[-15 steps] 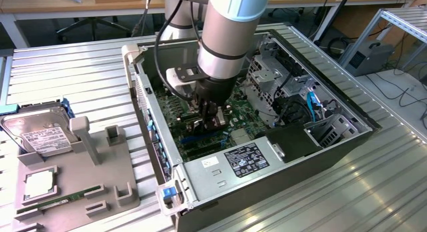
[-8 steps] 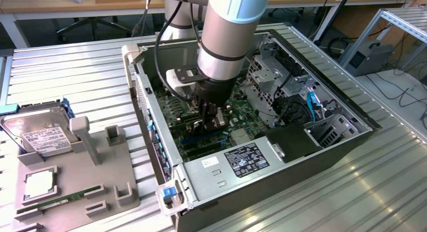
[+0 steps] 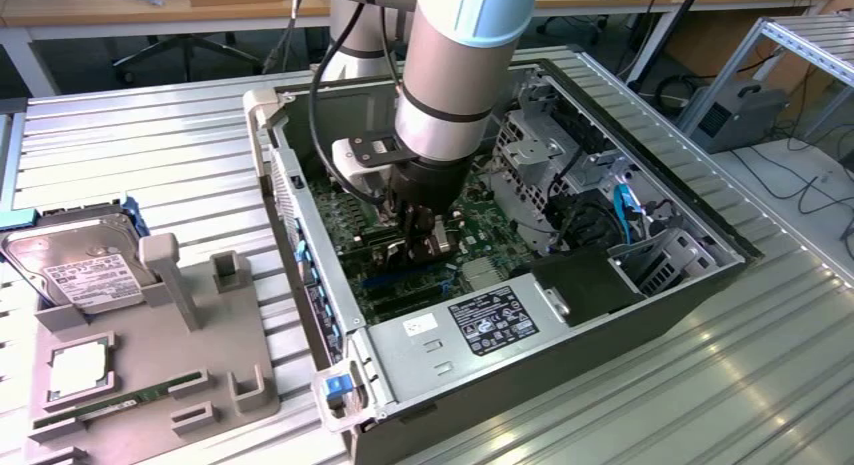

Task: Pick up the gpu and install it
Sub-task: 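Insert the gpu into the slot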

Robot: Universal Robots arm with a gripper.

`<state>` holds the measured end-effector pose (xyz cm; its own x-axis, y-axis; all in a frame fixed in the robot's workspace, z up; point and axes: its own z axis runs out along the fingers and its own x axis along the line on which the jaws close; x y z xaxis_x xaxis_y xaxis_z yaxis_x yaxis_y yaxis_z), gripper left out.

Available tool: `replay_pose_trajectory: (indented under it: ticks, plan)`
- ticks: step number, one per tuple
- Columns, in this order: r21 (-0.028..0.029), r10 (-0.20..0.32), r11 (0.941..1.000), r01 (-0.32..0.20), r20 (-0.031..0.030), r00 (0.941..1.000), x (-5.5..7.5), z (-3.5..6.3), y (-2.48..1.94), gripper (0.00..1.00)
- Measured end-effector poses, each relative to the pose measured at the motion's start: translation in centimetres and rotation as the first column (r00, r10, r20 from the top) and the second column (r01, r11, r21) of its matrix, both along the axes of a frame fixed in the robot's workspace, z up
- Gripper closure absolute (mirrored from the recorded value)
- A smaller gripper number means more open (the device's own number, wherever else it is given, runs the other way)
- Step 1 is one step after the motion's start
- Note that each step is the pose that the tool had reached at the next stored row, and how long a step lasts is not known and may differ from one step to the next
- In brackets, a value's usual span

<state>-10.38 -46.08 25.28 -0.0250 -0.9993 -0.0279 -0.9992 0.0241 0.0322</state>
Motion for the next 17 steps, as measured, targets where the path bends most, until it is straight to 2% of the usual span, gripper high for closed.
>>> replay_pose_trajectory:
  ticks: [7,8,9,10,11,12,14,17]
  plan:
    - [0.0000,0.000,1.0000,0.000,0.0000,1.0000,0.0,0.00,0.00,0.73]
    - [0.0000,0.000,1.0000,0.000,0.0000,1.0000,0.0,0.00,0.00,0.72]
    - [0.0000,0.000,1.0000,0.000,0.0000,1.0000,0.0,0.00,0.00,0.66]
    - [0.0000,0.000,1.0000,0.000,0.0000,1.0000,0.0,0.00,0.00,0.66]
    - [0.0000,0.000,1.0000,0.000,0.0000,1.0000,0.0,0.00,0.00,0.59]
    - [0.0000,0.000,1.0000,0.000,0.0000,1.0000,0.0,0.00,0.00,0.59]
    - [0.0000,0.000,1.0000,0.000,0.0001,1.0000,0.0,0.83,0.00,0.59]
    - [0.0003,0.000,1.0000,0.000,0.0002,1.0000,0.0,1.06,0.01,0.59]
